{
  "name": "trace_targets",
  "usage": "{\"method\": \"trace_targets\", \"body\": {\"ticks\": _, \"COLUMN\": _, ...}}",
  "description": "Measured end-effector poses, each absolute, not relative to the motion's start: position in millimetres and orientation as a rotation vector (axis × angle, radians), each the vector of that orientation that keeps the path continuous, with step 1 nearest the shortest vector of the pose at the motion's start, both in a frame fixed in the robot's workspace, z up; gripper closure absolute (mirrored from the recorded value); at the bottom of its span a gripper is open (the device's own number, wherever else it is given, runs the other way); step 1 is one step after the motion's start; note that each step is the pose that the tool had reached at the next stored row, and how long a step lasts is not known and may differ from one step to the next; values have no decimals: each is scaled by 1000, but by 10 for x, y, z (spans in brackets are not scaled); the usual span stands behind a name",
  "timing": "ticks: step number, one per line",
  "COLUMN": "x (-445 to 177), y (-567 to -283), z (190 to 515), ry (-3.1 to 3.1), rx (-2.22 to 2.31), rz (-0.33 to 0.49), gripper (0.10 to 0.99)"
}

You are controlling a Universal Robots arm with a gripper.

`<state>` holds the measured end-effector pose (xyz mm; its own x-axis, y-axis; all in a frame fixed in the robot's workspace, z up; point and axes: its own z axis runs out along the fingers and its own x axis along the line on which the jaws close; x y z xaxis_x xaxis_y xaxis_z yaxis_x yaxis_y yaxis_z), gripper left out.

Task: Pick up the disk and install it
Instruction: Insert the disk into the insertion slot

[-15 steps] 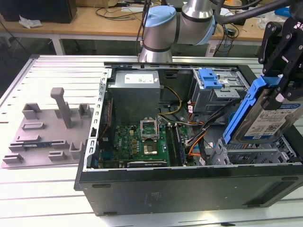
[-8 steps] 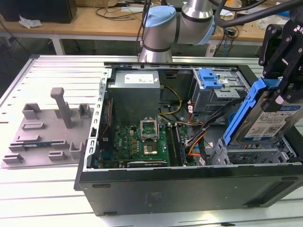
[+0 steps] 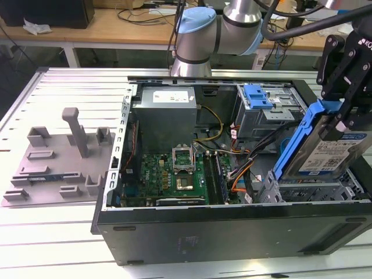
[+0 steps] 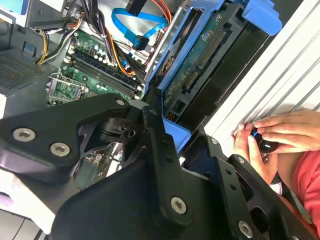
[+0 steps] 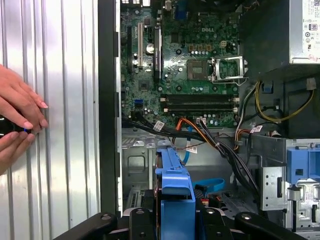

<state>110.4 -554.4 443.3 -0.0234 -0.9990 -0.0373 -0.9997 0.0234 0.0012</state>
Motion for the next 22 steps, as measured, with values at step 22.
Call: {"method": "trace_targets", "body": {"ticks": 22, "x": 1103, "y": -5576, "z": 4023, "ry": 2230, "rx": -2175, "rz": 42, "gripper": 647}}
